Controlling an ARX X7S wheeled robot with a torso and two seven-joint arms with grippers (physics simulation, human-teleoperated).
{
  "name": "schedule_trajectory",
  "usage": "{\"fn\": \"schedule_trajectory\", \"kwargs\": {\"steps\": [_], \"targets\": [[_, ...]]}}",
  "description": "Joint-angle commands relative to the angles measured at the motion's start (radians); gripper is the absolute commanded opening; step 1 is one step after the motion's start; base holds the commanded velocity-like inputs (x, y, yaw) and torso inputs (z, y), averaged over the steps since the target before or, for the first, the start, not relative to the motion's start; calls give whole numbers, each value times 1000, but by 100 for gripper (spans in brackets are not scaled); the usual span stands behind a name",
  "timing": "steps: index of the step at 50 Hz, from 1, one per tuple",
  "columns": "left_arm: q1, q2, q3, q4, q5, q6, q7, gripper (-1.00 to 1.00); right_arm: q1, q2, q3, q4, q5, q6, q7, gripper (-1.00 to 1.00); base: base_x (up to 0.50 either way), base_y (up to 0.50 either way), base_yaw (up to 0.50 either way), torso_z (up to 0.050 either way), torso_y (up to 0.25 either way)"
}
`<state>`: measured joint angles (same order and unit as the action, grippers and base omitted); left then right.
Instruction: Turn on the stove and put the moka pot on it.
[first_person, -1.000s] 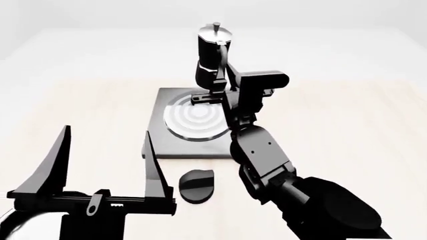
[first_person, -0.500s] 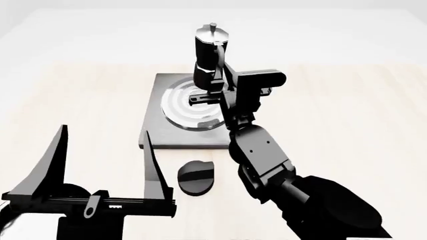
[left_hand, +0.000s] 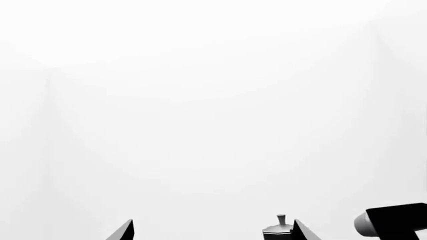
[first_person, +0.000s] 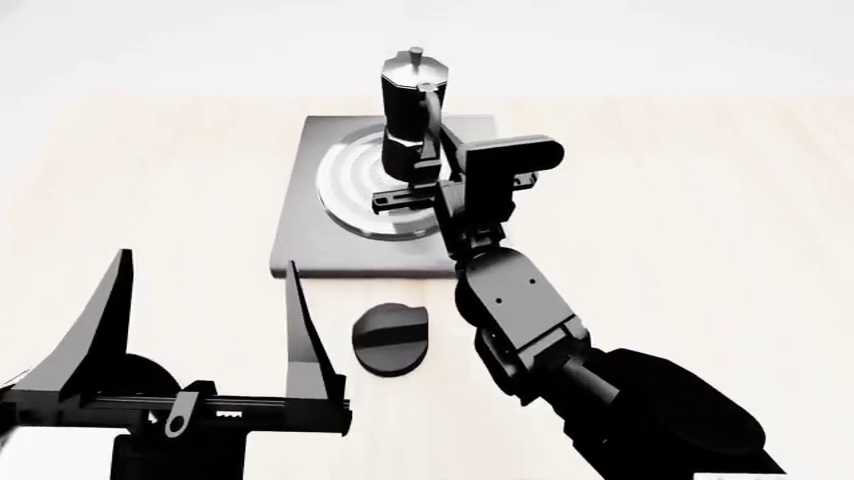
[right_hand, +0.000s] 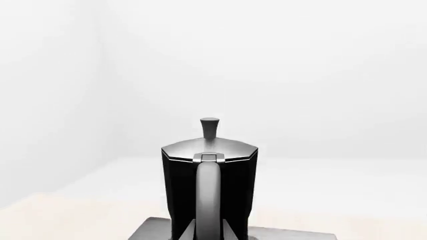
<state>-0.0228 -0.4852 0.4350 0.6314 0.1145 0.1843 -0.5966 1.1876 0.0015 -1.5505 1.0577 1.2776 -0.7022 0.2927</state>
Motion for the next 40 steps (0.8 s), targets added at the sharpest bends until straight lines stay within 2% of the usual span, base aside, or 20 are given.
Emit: {"fn": "schedule_trajectory", "kwargs": {"steps": [1, 14, 40], "targets": [[0, -1, 2, -3, 0, 2, -2, 100, 15, -1, 19, -13, -55, 4, 5, -100, 0, 0, 0, 0, -96], [-1, -2, 3, -11, -3, 12, -6, 100, -2, -1, 19, -3, -57, -9, -1, -100, -1, 0, 0, 0, -87], [7, -6, 5, -26, -5, 53, -18, 100, -23, -1, 17, -4, -53, 29, -23, -100, 0, 0, 0, 0, -1]]}}
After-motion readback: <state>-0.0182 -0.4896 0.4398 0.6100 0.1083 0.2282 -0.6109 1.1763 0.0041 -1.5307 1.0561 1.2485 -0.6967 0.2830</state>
